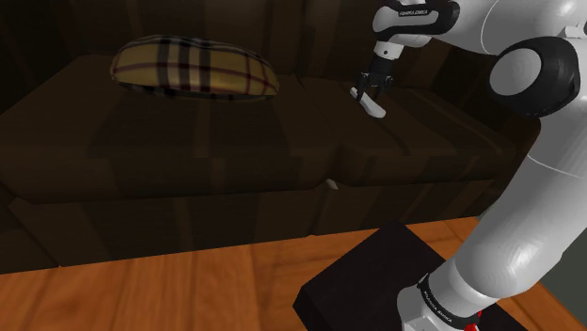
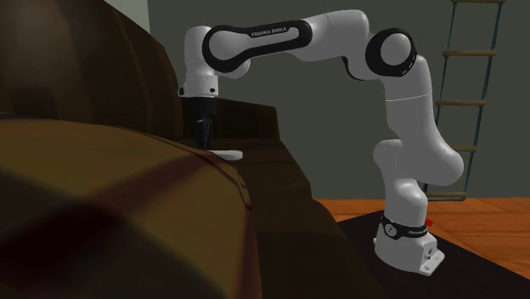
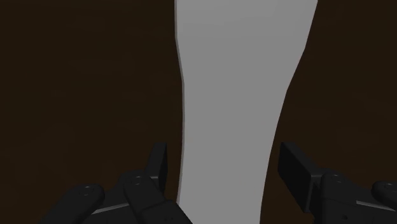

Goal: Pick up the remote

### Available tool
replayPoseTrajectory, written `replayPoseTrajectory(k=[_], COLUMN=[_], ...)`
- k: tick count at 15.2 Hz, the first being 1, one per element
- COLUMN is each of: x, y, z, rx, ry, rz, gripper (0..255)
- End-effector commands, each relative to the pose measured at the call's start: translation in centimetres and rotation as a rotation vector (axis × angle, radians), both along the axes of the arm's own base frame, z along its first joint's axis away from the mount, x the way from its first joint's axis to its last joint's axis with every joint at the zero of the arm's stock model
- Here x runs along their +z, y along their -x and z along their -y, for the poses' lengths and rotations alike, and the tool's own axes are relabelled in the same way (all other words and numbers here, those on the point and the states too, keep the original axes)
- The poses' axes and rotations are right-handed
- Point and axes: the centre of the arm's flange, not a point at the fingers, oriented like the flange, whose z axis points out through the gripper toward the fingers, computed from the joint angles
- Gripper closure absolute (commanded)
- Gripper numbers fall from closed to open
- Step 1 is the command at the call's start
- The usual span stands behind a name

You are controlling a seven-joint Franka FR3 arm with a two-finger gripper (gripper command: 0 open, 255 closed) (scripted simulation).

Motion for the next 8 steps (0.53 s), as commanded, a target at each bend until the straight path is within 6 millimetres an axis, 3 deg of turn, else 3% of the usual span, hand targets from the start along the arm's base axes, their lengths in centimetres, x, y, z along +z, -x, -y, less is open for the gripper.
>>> replayPoseTrajectory(k=[1,8], x=[0.0,3.1], y=[0.0,0.0], z=[0.0,0.0], rx=[0.0,0.001], ry=[0.0,0.0], rz=[0.0,0.0], gripper=[255,255])
